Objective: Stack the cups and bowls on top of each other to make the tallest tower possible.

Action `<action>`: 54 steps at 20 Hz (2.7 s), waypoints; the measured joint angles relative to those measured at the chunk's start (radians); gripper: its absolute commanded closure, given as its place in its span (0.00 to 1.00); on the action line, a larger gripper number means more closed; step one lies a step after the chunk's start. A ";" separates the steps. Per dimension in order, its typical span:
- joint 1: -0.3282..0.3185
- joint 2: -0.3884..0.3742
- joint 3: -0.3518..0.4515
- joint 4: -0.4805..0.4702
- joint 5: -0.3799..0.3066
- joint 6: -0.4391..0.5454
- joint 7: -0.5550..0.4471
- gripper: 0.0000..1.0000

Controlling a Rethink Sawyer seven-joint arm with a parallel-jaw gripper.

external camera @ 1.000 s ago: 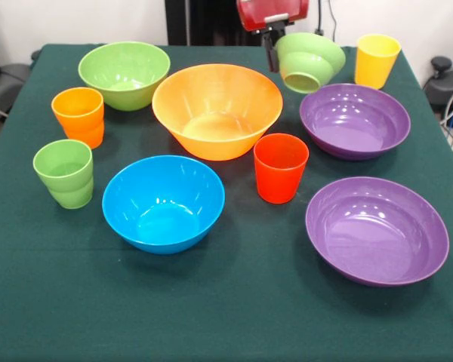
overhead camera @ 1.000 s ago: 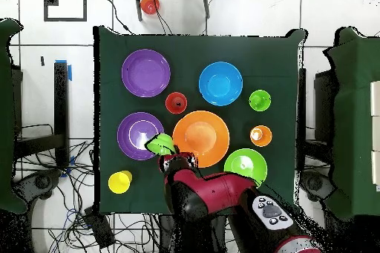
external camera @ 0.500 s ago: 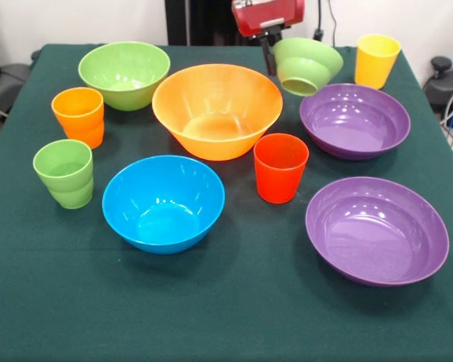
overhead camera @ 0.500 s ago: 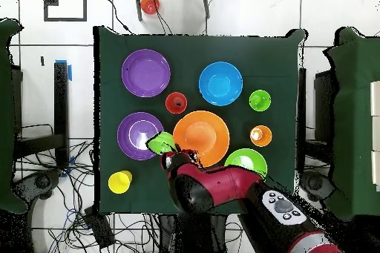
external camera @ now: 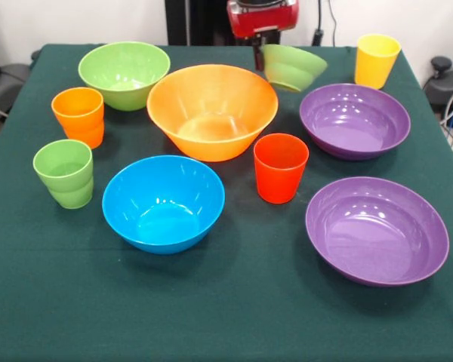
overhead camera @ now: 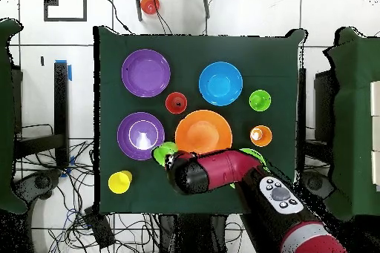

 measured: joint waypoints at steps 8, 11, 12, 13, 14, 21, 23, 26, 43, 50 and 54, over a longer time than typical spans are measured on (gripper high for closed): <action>0.007 0.051 0.016 -0.150 0.001 0.329 0.000 1.00; 0.014 0.064 0.017 -0.186 0.001 0.384 0.000 1.00; 0.018 0.075 0.018 -0.211 0.001 0.418 0.000 1.00; 0.019 0.078 0.019 -0.218 0.001 0.427 0.000 1.00; 0.019 0.082 0.020 -0.225 0.001 0.435 0.000 1.00; 0.016 0.106 0.033 -0.258 0.011 0.445 0.000 1.00; 0.016 0.110 0.035 -0.266 0.029 0.454 0.000 1.00; 0.020 0.123 0.036 -0.288 0.065 0.495 0.000 1.00; -0.094 0.176 0.153 -0.317 0.321 0.602 0.000 1.00; -0.222 0.220 0.213 -0.317 0.370 0.602 0.000 1.00; -0.286 0.253 0.239 -0.317 0.369 0.602 0.000 1.00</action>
